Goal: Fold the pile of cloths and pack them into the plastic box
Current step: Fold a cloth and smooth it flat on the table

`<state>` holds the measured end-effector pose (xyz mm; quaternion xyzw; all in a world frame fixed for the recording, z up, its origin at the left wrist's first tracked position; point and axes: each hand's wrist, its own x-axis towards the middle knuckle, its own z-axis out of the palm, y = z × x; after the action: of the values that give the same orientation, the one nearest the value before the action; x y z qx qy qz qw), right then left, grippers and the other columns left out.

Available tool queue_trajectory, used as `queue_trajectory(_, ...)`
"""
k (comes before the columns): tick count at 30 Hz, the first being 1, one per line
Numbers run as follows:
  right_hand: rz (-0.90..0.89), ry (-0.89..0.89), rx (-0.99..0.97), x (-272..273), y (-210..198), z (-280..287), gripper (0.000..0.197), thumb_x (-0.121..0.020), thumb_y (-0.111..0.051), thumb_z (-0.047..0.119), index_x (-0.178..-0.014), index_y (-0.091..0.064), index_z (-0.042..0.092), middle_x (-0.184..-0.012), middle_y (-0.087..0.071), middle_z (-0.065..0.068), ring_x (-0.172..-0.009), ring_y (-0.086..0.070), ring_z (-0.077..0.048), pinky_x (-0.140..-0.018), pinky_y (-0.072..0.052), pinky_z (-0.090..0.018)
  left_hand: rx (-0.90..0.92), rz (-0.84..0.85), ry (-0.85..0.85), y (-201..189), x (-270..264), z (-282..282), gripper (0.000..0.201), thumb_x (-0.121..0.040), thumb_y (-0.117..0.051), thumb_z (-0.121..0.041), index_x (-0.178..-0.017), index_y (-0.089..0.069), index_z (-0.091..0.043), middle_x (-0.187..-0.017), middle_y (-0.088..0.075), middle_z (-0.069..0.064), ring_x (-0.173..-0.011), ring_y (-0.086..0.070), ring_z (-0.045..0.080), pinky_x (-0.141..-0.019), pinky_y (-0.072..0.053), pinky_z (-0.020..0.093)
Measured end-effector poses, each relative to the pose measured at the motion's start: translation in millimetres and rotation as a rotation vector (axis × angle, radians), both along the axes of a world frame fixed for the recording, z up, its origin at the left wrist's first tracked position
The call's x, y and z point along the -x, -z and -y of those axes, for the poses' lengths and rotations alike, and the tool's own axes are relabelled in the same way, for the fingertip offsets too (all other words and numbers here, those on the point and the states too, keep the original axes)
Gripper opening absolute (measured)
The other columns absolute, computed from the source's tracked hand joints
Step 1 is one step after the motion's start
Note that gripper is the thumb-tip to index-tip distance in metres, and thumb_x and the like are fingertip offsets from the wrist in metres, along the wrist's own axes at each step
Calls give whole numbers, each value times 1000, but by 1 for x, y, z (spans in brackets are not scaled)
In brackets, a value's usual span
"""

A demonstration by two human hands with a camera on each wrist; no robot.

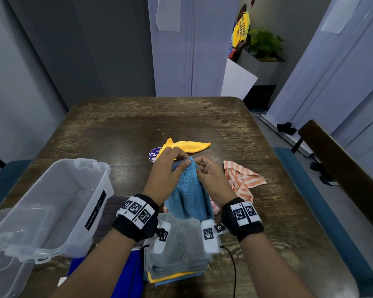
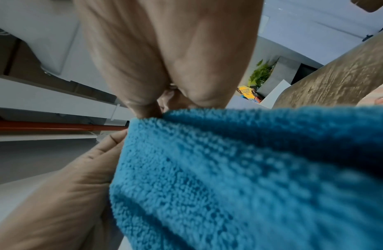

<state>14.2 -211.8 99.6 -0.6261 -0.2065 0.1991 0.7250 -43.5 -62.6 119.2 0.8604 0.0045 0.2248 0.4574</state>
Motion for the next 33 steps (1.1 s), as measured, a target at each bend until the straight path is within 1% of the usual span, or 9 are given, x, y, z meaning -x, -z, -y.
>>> queue_trajectory(6,9,-75,-8,9,-13,4,27,-104,-46,4,-120,-68,7,-115,-71,-15,-102,-67,-19,-91,-52,-31,6,65,-112,10,-4,-3,14,-100,-60,-29,-113,-64,-26,-96,-53,-6,-87,-55,10,-79,-47,29)
queue_trajectory(9,14,-141,-10,9,-20,3,28,-104,-50,11,-130,-61,6,-121,-70,-12,-114,-65,-22,-99,-51,-33,-99,48,-201,15,-8,-5,24,-101,-54,-38,-106,-67,-19,-102,-48,-3,-95,-54,18,-87,-50,44)
queue_trajectory(12,208,-189,272,6,-19,2,41,-91,-72,18,-128,-54,17,-116,-69,7,-109,-66,-8,-92,-53,-26,-82,141,-343,12,-9,-10,24,-101,-45,-45,-98,-56,-23,-99,-50,-6,-93,-54,22,-84,-48,54)
queue_trajectory(16,519,-45,688,-2,-7,8,20,-90,-60,7,-107,-62,18,-91,-65,6,-79,-56,-1,-67,-38,-25,98,162,-442,-9,-8,-22,22,-108,-36,-37,-104,-46,-18,-79,-54,-8,-71,-56,17,-68,-48,43)
queue_trajectory(20,462,79,523,-17,-12,16,21,-96,-53,2,-94,-64,19,-84,-66,7,-77,-58,8,-70,-47,-20,47,117,-543,-13,1,-33,27,-109,-34,-33,-111,-47,-10,-79,-54,-2,-65,-51,18,-58,-28,36)
queue_trajectory(25,194,132,162,-19,-28,13,23,-106,-45,25,-119,-64,22,-116,-70,-5,-112,-65,-23,-98,-53,-46,47,84,-593,9,6,-44,25,-108,-32,-35,-110,-45,-13,-84,-59,9,-72,-57,30,-60,-32,34)
queue_trajectory(28,210,169,97,-10,-27,3,23,-108,-40,21,-122,-59,17,-118,-67,-3,-112,-63,-20,-101,-49,-46,73,-6,-616,9,3,-40,23,-109,-33,-31,-111,-45,-12,-86,-58,7,-73,-54,26,-56,-25,32)
queue_trajectory(30,291,147,174,-9,-24,1,22,-109,-39,24,-120,-57,20,-112,-65,5,-106,-61,-12,-97,-48,-43,37,-66,-595,10,4,-41,19,-108,-38,-25,-114,-49,-12,-95,-60,6,-84,-58,27,-66,-34,31)
queue_trajectory(33,339,51,197,-7,-29,1,20,-109,-39,21,-117,-58,21,-102,-64,15,-98,-60,-4,-91,-48,-28,-67,5,-352,10,6,-41,31,-105,-42,-31,-132,-52,-18,-130,-54,0,-121,-50,15,-102,-36,30)
